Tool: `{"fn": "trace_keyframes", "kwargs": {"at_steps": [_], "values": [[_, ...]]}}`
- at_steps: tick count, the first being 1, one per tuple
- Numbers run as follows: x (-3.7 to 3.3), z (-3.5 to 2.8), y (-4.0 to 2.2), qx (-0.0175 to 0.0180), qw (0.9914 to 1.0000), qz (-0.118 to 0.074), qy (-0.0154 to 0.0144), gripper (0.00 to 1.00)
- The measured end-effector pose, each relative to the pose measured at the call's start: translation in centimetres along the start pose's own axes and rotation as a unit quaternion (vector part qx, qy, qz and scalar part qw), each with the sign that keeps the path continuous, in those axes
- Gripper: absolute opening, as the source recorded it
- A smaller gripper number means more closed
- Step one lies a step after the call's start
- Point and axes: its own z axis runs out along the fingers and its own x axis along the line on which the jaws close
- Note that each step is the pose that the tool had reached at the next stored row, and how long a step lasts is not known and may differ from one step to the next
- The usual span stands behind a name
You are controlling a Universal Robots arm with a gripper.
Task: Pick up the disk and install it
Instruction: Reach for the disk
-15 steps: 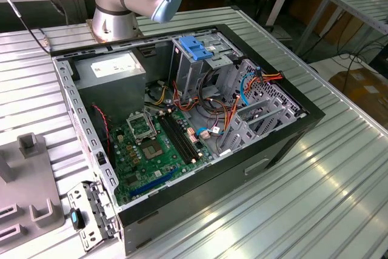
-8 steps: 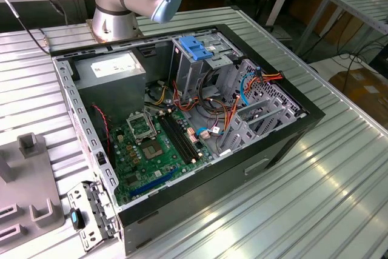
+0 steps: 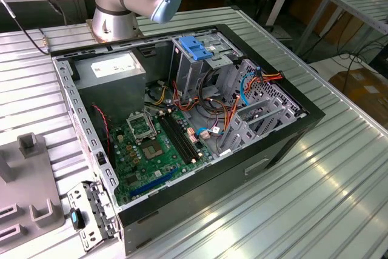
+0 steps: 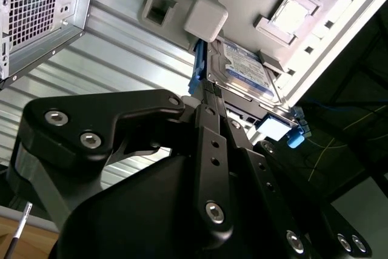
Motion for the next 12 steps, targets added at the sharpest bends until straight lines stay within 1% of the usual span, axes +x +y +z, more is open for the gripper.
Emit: {"fn": "trace_keyframes", "kwargs": {"at_steps": [8, 12], "values": [[0.73, 0.0, -0.06, 0.0, 1.0, 0.0, 0.0, 0.11], [1.27, 0.0, -0.1, 0.0, 1.0, 0.0, 0.0, 0.11]]}}
